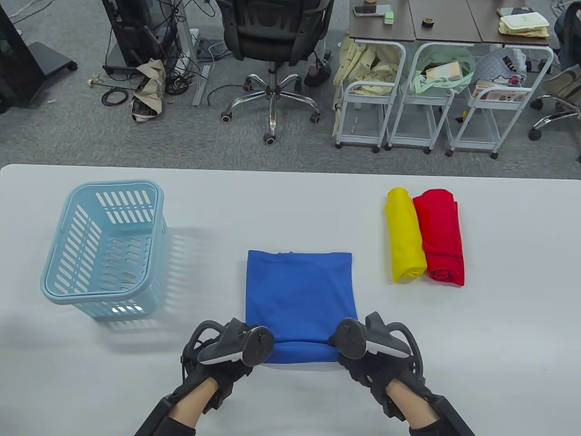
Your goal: Roll t-shirt into tight roll
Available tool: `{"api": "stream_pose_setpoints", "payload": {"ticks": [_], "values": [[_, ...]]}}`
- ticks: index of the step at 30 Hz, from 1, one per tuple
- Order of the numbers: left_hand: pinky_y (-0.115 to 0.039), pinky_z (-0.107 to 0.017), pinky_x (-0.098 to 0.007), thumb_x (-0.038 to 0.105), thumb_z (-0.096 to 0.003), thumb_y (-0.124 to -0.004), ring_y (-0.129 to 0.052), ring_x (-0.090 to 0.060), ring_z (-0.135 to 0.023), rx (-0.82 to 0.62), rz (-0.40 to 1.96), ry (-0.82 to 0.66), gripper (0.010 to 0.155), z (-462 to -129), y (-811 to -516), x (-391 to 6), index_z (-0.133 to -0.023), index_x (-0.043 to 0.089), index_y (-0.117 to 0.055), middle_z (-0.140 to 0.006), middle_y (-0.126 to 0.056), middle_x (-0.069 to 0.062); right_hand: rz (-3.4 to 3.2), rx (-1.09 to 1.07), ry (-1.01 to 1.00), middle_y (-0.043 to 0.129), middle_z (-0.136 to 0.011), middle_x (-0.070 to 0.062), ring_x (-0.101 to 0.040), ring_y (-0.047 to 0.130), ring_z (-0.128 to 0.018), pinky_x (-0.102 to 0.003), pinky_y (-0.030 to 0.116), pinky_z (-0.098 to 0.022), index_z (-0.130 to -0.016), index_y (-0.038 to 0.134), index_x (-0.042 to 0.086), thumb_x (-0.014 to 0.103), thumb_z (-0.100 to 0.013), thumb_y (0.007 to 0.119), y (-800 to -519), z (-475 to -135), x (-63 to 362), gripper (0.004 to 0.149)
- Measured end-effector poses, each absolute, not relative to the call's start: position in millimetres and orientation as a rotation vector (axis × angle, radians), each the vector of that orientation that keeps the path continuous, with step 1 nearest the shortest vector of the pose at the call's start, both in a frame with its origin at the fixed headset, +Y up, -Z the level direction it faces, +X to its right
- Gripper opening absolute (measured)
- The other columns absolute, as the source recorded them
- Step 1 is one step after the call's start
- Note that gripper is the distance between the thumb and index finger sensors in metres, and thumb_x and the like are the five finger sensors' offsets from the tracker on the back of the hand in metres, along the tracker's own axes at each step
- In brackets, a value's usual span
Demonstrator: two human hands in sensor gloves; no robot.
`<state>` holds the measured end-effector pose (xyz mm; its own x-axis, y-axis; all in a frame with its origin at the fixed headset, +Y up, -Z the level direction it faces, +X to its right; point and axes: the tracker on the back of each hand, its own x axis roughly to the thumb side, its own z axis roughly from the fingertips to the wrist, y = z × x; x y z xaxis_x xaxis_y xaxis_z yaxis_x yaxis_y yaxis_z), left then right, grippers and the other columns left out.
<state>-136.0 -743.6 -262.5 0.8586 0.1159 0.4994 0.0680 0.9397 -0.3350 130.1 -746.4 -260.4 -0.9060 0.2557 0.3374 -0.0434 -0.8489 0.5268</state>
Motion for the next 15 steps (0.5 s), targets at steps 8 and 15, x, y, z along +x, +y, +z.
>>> {"api": "stream_pose_setpoints", "payload": {"ticks": [8, 15], "values": [[-0.075, -0.067, -0.05, 0.045, -0.056, -0.069, -0.101, -0.022, -0.064, -0.4, 0.141, -0.404, 0.048, -275.0, -748.4, -159.4, -0.096, 0.022, -0.08, -0.077, -0.099, 0.001, 2.759, 0.429, 0.832, 0.071, -0.092, -0.002, -0.018, 0.09, -0.064, -0.035, 0.078, -0.047, -0.108, 0.042, 0.018, 0.042, -0.058, 0.062, -755.7, -266.0, 140.0, 0.059], [-0.072, -0.071, -0.051, 0.043, -0.0552, -0.072, -0.095, -0.024, -0.08, -0.186, 0.019, -0.399, 0.052, -256.3, -714.9, -154.3, -0.105, 0.028, -0.07, -0.095, -0.09, 0.0, 2.755, 0.422, 0.836, 0.071, -0.092, -0.002, -0.018, 0.091, -0.064, -0.035, 0.078, -0.048, -0.108, 0.042, 0.018, 0.043, -0.058, 0.063, -756.0, -266.6, 140.2, 0.059]]}}
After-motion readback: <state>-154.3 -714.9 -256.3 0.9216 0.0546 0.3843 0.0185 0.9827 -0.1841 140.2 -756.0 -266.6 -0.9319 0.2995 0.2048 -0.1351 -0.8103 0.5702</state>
